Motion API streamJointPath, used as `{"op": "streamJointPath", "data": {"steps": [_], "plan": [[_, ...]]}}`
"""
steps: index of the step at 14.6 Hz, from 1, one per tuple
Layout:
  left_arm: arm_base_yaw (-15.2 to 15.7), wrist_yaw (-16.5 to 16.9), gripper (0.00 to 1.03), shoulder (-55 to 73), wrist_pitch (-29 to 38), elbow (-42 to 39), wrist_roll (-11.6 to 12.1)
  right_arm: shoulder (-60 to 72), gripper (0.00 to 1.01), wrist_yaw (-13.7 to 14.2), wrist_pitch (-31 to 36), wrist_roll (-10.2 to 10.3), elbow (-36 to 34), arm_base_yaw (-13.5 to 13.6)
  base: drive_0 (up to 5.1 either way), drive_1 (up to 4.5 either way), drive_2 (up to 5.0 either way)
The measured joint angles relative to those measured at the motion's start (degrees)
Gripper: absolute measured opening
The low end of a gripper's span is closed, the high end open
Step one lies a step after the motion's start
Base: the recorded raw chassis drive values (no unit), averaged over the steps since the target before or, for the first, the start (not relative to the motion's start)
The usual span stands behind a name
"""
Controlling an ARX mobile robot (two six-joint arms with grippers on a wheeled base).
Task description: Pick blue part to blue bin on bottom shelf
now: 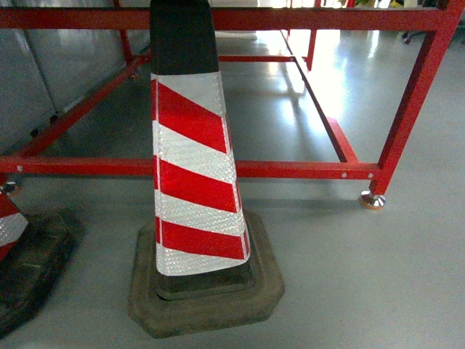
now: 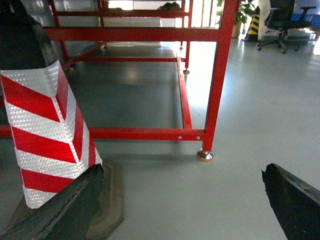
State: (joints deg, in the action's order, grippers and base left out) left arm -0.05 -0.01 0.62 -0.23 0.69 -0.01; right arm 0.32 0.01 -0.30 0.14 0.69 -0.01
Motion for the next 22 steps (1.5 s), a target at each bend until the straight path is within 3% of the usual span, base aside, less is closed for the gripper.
{"op": "streamJointPath", "data": {"steps": [22], "plan": [[0.0, 0.0, 0.98, 0.0, 0.0, 0.0, 0.0, 0.0, 0.98, 0.0, 0.0, 0.0, 0.0, 0.0, 0.0, 0.00, 0.0]]}}
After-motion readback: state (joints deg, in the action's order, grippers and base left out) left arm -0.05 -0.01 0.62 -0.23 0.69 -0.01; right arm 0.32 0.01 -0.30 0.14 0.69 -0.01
